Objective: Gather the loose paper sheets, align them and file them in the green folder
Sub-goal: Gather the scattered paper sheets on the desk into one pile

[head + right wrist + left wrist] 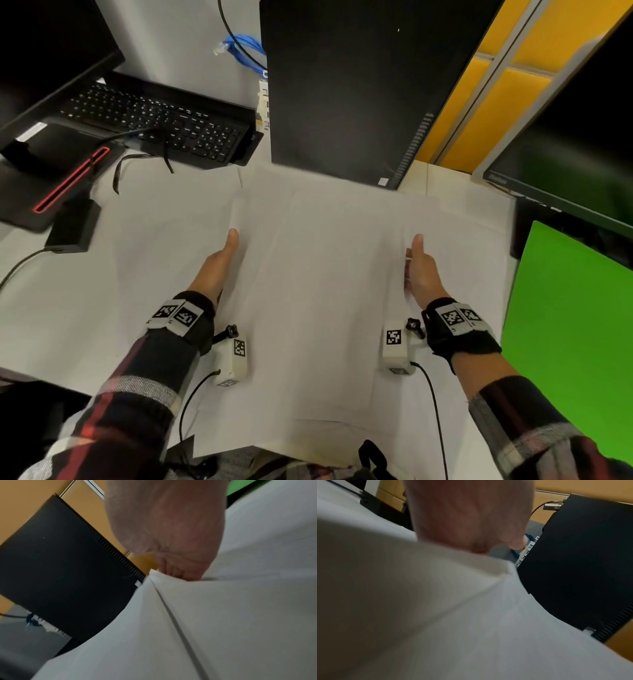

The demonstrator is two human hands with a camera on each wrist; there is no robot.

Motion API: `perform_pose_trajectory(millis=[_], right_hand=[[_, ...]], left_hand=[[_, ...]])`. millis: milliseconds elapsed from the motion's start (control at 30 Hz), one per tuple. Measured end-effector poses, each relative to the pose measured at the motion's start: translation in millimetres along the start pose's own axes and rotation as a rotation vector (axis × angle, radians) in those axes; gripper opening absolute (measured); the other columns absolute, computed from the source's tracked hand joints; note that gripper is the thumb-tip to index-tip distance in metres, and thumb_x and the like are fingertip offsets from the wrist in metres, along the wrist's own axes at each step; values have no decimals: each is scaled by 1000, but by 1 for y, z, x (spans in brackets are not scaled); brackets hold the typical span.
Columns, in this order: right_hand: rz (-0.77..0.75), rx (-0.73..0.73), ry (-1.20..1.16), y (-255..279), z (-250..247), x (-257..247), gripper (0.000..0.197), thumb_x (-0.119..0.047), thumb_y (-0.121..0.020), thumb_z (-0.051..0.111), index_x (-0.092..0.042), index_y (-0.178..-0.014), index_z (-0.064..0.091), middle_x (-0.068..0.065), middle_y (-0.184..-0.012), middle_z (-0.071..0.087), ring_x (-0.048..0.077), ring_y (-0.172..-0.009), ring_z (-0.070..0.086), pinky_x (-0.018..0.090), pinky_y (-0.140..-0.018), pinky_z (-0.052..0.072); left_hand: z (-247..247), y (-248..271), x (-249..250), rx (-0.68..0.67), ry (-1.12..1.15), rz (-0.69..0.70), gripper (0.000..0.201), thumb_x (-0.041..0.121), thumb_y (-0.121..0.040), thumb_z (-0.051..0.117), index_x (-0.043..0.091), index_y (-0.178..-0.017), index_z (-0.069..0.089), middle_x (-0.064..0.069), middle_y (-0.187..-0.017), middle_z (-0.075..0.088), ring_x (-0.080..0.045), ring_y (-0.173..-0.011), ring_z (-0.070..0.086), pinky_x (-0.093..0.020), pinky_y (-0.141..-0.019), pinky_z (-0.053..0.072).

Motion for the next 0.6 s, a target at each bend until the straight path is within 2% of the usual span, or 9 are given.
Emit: perform_pose_trajectory(millis=[67, 133, 167, 233, 300, 333, 400, 467, 600], right_hand=[[-56, -23, 147, 8, 12, -3, 62, -52, -92, 33, 0, -115, 56, 13, -112, 61, 28, -101, 57, 34, -87, 44], [-84, -102, 227, 16, 36, -2, 60, -45, -90, 41, -1, -131, 44, 15, -132, 53, 30, -119, 52, 38, -102, 42], [-103, -126, 231, 21, 46, -3, 54, -37, -92, 44, -2, -134, 41, 14, -133, 52, 30, -120, 51, 36, -102, 41], [-139, -135, 205, 24, 52, -6, 45, -25, -94, 47, -2, -133, 43, 13, -130, 55, 28, -114, 55, 33, -95, 44], [-164, -103, 137, 23, 37, -6, 40, -23, -93, 50, -2, -128, 49, 14, -124, 59, 24, -103, 57, 30, -85, 45], [-172, -58, 127, 22, 23, -4, 38, -23, -93, 50, -2, -125, 52, 15, -122, 60, 23, -100, 57, 29, -83, 43], [-174, 119, 210, 16, -17, 4, 39, -25, -91, 53, -4, -125, 55, 16, -127, 57, 27, -109, 55, 30, -89, 41], [-49, 315, 419, 14, -59, 23, 49, -28, -87, 56, -6, -131, 48, 19, -137, 43, 35, -125, 41, 40, -102, 34], [256, 516, 544, 30, -103, 64, 81, -43, -75, 67, 2, -133, 33, 21, -143, 24, 36, -133, 23, 48, -108, 24]], left_hand=[[6, 3, 1, -12, -38, 28, 82, 68, -80, 44, 11, -140, 40, -7, -141, 47, -26, -127, 46, -40, -110, 32], [22, 9, 5, -57, -76, 78, 63, 43, -78, 69, 9, -128, 53, -9, -127, 60, -26, -110, 59, -41, -101, 44], [29, 13, 6, -72, -92, 93, 57, 29, -74, 75, 8, -124, 56, -9, -119, 64, -26, -104, 62, -42, -97, 48], [35, 16, 6, -73, -95, 118, 50, 10, -73, 76, 6, -119, 57, -5, -102, 67, -21, -90, 64, -36, -83, 55], [26, 18, 6, -48, -37, 117, 41, 1, -75, 72, 10, -112, 57, 0, -87, 64, -14, -76, 62, -22, -59, 53], [17, 18, 4, -35, -18, 115, 39, 0, -75, 71, 10, -110, 57, 0, -85, 64, -14, -73, 62, -20, -54, 50], [-2, 17, 0, -19, -43, 115, 41, 4, -75, 73, 9, -112, 58, -3, -88, 65, -18, -77, 62, -28, -66, 52], [-16, 13, -7, -39, -115, 101, 43, 9, -73, 75, 10, -113, 59, -5, -92, 66, -20, -82, 62, -37, -83, 50], [-24, 10, -10, -96, -172, 94, 42, 13, -73, 76, 12, -111, 59, -1, -93, 66, -19, -85, 63, -40, -89, 48]])
Point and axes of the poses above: each hand's wrist, its own y-axis away from the middle knuckle, its own z-axis out of the palm, x = y × z, the point moved 9 cm from there along -y, towards the middle knuckle
